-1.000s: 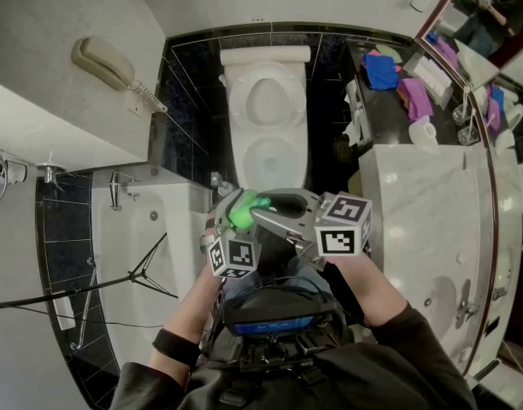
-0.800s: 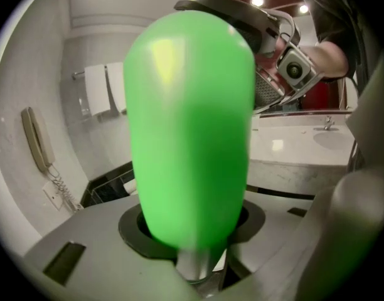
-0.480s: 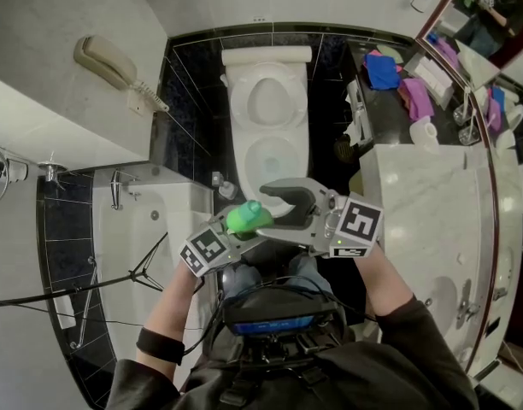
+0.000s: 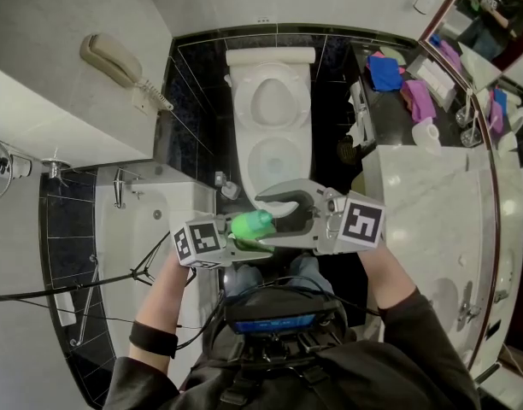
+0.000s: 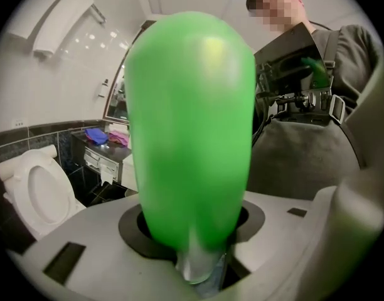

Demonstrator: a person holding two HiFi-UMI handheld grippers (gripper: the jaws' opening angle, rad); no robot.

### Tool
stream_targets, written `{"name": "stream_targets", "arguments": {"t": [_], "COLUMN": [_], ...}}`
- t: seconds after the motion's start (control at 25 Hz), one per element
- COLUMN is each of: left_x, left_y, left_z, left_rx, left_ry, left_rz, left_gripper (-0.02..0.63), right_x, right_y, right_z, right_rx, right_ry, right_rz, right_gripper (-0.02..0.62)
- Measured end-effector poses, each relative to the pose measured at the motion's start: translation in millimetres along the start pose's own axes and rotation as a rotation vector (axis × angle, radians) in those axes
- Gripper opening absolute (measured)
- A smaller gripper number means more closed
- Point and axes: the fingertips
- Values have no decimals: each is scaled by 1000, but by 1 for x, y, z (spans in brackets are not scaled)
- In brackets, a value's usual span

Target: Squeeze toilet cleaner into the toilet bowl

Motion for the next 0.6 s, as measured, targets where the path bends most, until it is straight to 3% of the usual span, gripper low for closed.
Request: {"name": "stream_targets", "arguments": {"t": [0.2,0.36,0.48,0.6], "left_x": [6,4,-6,-26], "left_y": [3,6,9,11], "left_z": [2,2,2,1], "left_rx": [15,16,0,-27], "left_ry": [-1,11,28,66], "left_rz": [-15,6,93,257], "left_gripper": [193,193,193,193], "right_x": [-6,-7,-3,5], "right_y": [1,-2,-4,-9], "right_z": [1,3,-1,-9], "right_rx": [10,34,56,74], "right_ry": [-13,23,97,150], "right_rz": [14,4,-29,-76], "right_gripper": [168,155,153,152]}}
Point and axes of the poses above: the fingertips, and each gripper's own axes: y forward along the fingers, x to its right, z out of its top, and after that the axes turned 11 degrees about z, right-handed
